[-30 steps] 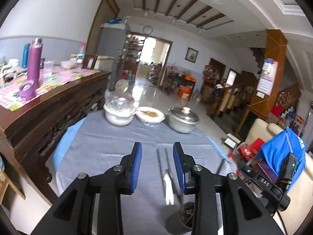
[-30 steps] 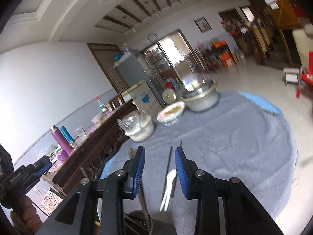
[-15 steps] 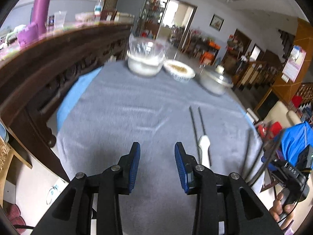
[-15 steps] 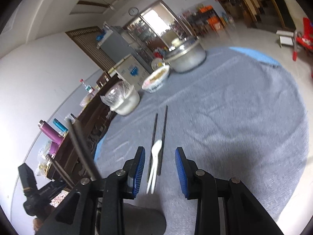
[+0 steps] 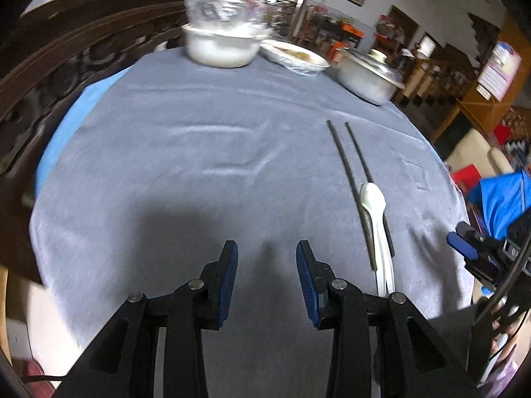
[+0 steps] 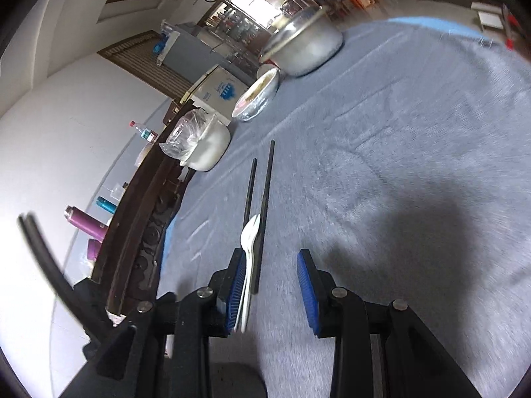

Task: Organize utensils
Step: 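Move both open grippers toward the white spoons lying on the cloth, then grasp a white spoon with the left gripper while the right gripper grasps another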

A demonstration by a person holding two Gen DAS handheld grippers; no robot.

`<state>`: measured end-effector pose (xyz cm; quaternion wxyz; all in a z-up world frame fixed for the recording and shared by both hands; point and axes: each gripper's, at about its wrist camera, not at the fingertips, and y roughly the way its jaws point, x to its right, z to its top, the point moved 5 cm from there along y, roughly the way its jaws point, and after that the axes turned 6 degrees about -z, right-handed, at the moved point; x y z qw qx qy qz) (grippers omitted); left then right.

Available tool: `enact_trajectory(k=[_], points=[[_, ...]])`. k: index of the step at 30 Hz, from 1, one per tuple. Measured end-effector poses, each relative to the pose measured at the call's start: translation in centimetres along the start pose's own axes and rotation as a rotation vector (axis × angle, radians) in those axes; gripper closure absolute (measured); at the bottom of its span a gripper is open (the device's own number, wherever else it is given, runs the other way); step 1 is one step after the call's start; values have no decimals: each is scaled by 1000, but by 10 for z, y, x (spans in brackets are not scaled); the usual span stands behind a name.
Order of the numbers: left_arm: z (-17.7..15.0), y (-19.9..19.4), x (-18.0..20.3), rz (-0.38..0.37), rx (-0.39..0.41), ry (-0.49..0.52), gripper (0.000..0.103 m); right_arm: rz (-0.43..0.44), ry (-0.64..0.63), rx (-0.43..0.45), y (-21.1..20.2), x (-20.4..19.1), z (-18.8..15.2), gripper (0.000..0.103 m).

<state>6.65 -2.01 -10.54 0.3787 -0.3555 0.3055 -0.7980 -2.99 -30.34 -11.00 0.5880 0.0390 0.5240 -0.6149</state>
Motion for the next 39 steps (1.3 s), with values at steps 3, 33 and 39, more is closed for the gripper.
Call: enact_trajectory(k=[3, 33, 39], points=[[11, 17, 12, -30, -6, 58, 66, -4, 1, -11, 13, -1, 6, 69], [44, 110, 98, -202, -125, 380, 66, -25, -1, -27, 45, 17, 16, 69], [48, 109, 89, -198, -100, 339, 75, -19, -8, -20, 45, 16, 16, 69]])
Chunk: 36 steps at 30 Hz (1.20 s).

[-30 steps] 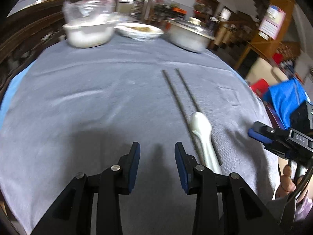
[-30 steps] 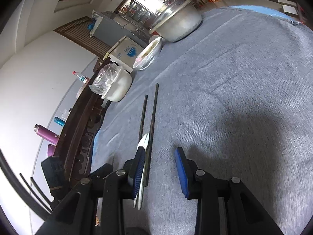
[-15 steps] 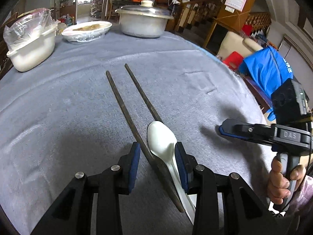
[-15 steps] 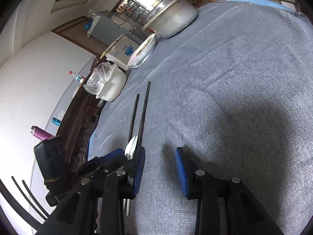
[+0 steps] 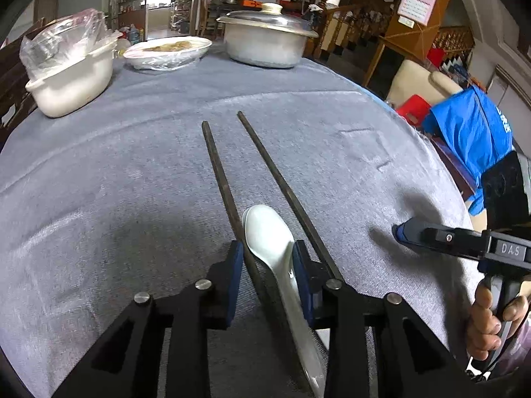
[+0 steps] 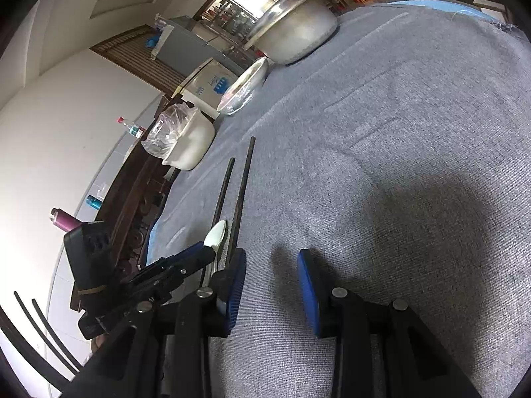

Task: Organize utensils
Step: 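Grasp a white spoon with the left gripper while the right gripper grasps another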

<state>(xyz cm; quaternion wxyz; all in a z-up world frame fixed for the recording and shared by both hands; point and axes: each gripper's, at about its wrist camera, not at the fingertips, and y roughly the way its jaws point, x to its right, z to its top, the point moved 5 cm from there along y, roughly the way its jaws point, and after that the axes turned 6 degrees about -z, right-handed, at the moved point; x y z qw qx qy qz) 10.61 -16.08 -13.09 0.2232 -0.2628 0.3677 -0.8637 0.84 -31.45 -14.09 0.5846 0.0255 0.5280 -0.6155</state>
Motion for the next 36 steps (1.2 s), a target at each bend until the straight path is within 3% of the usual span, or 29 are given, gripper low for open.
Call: enact_trajectory(k=[6, 13, 18, 23, 27, 36], points=[[-1, -4, 1, 18, 17, -3, 76, -1, -8, 7, 0, -1, 0, 69], [8, -31, -8, 27, 104, -65, 76, 14, -32, -5, 0, -5, 0, 67], [3, -50, -23, 84, 113, -86, 76, 67, -156, -28, 8, -40, 6, 67], [-13, -56, -41, 125, 91, -129, 76, 111, -329, -124, 37, -90, 15, 67], [-24, -60, -44, 144, 72, -137, 76, 54, -415, -214, 73, -107, 15, 67], [-33, -60, -54, 195, -42, -142, 75, -142, -586, -276, 103, -118, 13, 67]])
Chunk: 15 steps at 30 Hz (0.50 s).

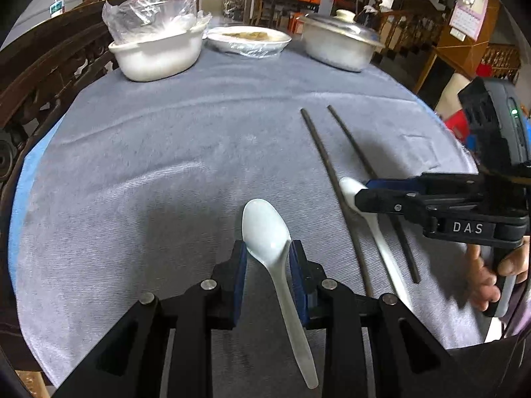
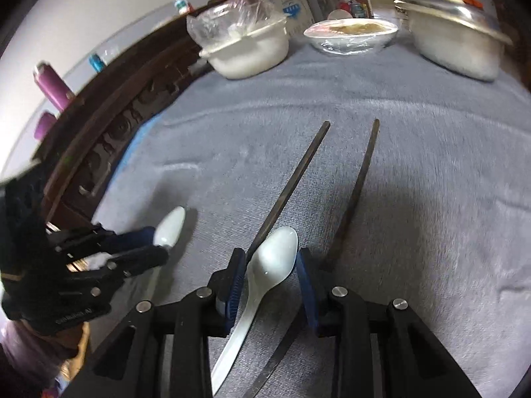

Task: Organize utensils
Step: 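Grasp a white spoon with the left gripper while the right gripper grasps another, then lift both white spoons and carry them over the holder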

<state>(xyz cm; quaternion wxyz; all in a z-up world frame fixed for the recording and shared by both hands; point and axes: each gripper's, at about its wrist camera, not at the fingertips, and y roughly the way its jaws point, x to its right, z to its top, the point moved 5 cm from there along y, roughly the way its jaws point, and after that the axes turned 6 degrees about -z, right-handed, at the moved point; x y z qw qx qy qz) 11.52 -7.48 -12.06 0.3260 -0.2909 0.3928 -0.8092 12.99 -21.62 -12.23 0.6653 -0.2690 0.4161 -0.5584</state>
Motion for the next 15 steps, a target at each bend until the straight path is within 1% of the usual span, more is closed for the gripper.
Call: enact_trajectory(k=[3, 5, 7, 11, 15], points=[[2, 1, -5, -2, -29, -20, 75, -47, -72, -30, 1, -6, 0, 67], [3, 3, -8, 1, -58, -19, 75, -63, -101, -50, 0, -6, -1, 66], [3, 6, -10, 16, -87, -24, 75, -83, -137, -66, 1, -7, -1, 66], [6, 14, -11, 18, -126, -34, 74, -133, -215, -97, 4, -15, 1, 63], [11, 18, -7, 21, -127, -34, 71, -156, -253, -105, 6, -18, 4, 63]])
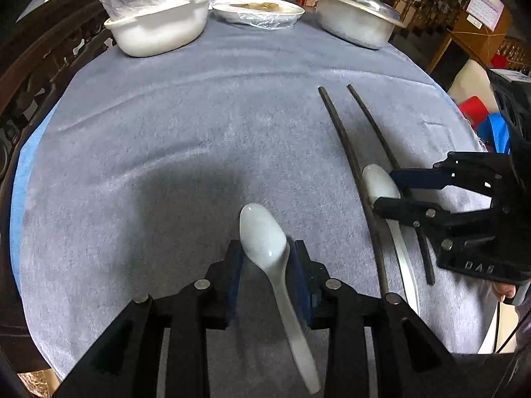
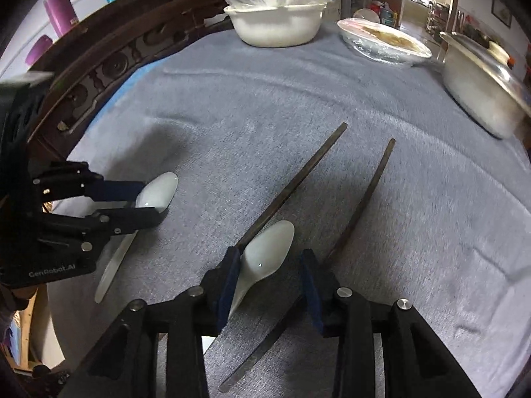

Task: Organize utensils
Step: 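Lift both white spoons and carry them over the holder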

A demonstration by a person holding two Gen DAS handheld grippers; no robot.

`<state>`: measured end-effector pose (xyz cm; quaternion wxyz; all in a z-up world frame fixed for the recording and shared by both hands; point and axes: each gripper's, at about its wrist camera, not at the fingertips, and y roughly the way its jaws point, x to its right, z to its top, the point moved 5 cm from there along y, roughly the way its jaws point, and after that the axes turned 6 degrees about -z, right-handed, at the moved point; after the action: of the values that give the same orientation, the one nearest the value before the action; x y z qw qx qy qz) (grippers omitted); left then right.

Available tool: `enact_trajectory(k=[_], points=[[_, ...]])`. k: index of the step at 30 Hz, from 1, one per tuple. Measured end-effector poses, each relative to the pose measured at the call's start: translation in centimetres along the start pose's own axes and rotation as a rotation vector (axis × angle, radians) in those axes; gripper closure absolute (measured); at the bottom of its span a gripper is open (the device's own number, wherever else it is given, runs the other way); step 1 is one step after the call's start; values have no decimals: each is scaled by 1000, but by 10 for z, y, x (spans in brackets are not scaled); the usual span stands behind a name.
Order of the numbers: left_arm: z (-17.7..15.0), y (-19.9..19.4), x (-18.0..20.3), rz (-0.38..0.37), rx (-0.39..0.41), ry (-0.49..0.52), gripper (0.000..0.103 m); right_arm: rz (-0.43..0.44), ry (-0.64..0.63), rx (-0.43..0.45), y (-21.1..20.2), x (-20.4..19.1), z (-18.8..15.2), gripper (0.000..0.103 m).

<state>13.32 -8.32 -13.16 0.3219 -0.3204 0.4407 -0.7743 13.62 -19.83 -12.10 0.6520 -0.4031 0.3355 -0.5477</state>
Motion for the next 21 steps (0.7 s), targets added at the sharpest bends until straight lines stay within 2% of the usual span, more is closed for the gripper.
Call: enact_trajectory(k=[1, 4, 6, 7, 8, 14, 21], points=[[1, 1, 0, 1, 3, -4, 71, 8, -10, 5, -1, -2, 0, 72], [2, 3, -1, 4, 21, -10, 72, -2, -10, 31, -2, -5, 1, 72], [2, 3, -1, 14, 34, -4, 72, 20, 28, 49, -3, 0, -1, 75], [1, 2, -1, 17, 41, -4, 73, 38, 62, 63, -4, 5, -2, 92], [0, 2, -2, 21, 47, -7, 73, 51, 89, 70, -5, 9, -4, 95], [-3, -22, -13, 26, 137, -71, 73, 96, 233, 146, -19, 36, -12, 95], [-12, -63, -24, 58, 247, -131, 73, 141, 404, 280, -59, 72, -27, 95]])
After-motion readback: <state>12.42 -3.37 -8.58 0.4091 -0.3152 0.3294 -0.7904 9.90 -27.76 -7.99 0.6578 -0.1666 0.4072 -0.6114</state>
